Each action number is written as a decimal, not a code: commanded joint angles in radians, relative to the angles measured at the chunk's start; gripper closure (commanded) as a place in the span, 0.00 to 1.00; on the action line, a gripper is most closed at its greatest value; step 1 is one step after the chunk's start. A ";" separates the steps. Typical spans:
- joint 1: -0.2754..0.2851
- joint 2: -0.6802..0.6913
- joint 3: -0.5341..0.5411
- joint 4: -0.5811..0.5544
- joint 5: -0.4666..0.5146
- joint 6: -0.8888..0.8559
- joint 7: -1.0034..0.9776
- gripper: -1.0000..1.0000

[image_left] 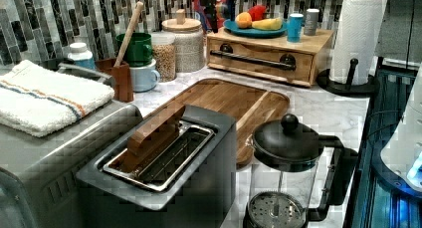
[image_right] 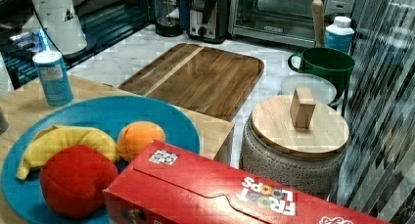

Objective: Open the drawer.

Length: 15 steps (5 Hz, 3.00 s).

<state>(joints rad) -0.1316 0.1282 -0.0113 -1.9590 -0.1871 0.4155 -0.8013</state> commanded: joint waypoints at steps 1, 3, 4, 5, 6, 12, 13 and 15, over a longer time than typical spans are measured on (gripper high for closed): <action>-0.075 0.017 -0.026 -0.041 0.013 0.173 -0.272 0.00; -0.073 0.045 -0.042 -0.049 0.027 0.202 -0.279 0.00; -0.066 0.052 -0.047 -0.080 0.030 0.251 -0.247 0.00; -0.058 0.067 -0.044 -0.087 -0.011 0.254 -0.166 0.00; -0.077 0.101 -0.050 -0.093 -0.007 0.312 -0.221 0.00; -0.100 0.184 -0.105 -0.167 -0.062 0.558 -0.164 0.00; -0.090 0.206 -0.113 -0.152 -0.065 0.564 -0.158 0.00; -0.086 0.204 -0.092 -0.136 -0.031 0.491 -0.150 0.00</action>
<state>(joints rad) -0.2396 0.3271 -0.1082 -2.1348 -0.2081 0.9565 -1.0098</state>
